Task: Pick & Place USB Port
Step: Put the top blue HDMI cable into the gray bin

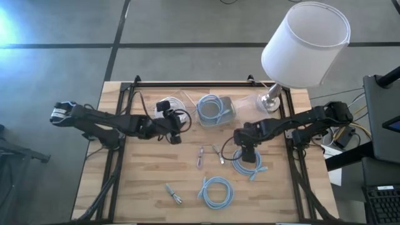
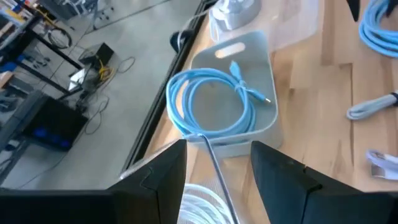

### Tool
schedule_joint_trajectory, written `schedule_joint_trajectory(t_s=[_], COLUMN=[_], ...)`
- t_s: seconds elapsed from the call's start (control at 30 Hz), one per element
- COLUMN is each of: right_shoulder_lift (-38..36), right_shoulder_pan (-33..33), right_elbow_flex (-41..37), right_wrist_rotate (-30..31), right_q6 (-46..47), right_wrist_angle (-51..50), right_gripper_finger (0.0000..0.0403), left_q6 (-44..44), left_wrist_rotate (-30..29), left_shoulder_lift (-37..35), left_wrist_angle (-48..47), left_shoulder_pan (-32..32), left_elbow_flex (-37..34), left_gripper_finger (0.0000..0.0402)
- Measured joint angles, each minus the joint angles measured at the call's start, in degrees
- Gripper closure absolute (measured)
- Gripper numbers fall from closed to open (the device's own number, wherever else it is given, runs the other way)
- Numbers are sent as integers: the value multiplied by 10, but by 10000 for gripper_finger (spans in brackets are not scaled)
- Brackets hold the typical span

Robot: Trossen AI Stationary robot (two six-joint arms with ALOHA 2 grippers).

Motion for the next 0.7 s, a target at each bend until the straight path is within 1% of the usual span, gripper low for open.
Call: schedule_joint_trajectory(t_s=[0.07,0.2,0.37,0.5,0.7], right_shoulder_lift=[6,27,66,91,110], right_shoulder_pan=[0,0,1,1,1], right_elbow_flex=[-1,-3,-5,-3,-2], right_wrist_rotate=[-1,-2,-4,7,9], right_q6=[-5,-8,-33,-46,-58], right_wrist_angle=[5,8,29,28,29], right_gripper_finger=[252,253,256,257,257], left_q6=[14,16,17,17,17], left_wrist_rotate=[15,39,44,55,55], left_shoulder_lift=[-3,-4,-3,-3,-3], left_wrist_angle=[20,24,28,30,33], left_shoulder_pan=[10,30,47,52,53], left_elbow_flex=[-5,-8,-14,-14,-14], left_gripper_finger=[219,218,220,220,220])
